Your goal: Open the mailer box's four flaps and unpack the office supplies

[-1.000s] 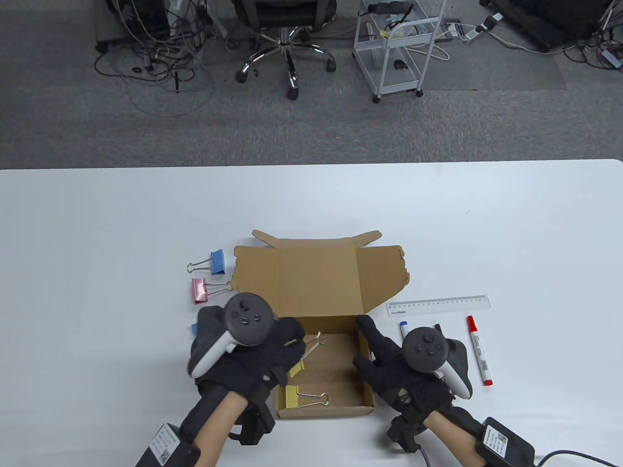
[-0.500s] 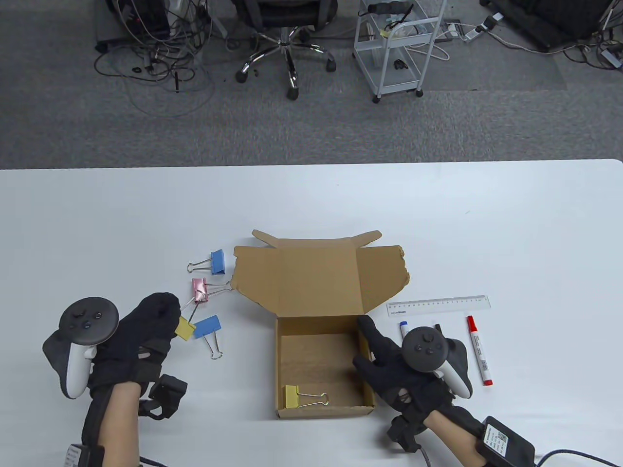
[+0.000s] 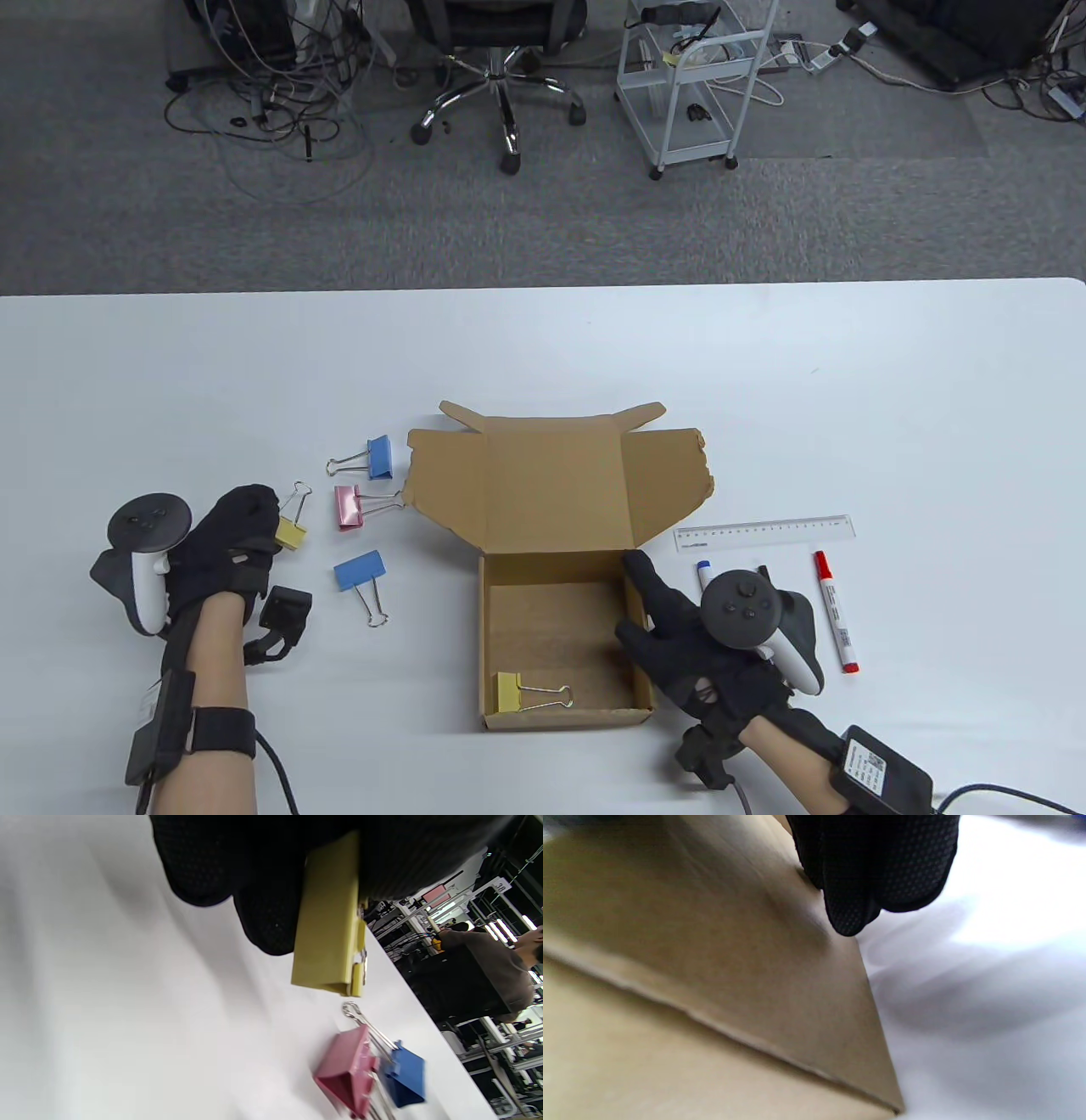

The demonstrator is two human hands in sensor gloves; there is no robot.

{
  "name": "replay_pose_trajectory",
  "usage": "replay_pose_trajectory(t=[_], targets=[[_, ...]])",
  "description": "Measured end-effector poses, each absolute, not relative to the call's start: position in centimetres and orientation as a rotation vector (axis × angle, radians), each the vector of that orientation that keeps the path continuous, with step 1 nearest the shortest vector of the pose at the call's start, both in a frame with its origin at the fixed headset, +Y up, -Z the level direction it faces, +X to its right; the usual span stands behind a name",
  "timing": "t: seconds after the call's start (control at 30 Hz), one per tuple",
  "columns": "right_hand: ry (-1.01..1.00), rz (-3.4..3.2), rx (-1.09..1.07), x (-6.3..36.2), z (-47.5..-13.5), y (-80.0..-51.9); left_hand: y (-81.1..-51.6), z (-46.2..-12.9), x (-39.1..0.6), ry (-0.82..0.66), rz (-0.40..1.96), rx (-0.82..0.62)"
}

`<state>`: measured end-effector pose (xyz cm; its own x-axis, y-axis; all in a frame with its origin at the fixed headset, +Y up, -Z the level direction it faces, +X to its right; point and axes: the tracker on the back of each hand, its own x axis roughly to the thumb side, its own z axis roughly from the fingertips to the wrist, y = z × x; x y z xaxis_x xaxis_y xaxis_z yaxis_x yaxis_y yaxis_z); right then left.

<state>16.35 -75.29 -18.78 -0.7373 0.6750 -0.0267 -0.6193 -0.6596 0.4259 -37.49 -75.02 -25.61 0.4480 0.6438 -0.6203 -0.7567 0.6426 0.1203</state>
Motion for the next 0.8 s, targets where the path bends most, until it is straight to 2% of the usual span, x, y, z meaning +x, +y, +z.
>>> replay_pose_trajectory(t=[0.23, 0.37, 0.63, 0.8], targets=[[0.539, 2.338, 0.173, 16.4, -18.8, -75.3, -76.8, -28.0, -38.3, 0.72, 0.766, -0.21], [0.539, 2.337, 0.174, 16.3, -18.8, -75.3, -76.6, -28.4, -38.2, 0.734, 0.717, -0.197], [0.538, 2.34, 0.175, 16.4, -18.8, -75.3, -74.8, -27.1, -37.5, 0.743, 0.529, -0.23], [0.539, 2.34, 0.176, 16.4, -18.8, -75.3, -72.0, -25.7, -36.0, 0.737, 0.45, -0.252]])
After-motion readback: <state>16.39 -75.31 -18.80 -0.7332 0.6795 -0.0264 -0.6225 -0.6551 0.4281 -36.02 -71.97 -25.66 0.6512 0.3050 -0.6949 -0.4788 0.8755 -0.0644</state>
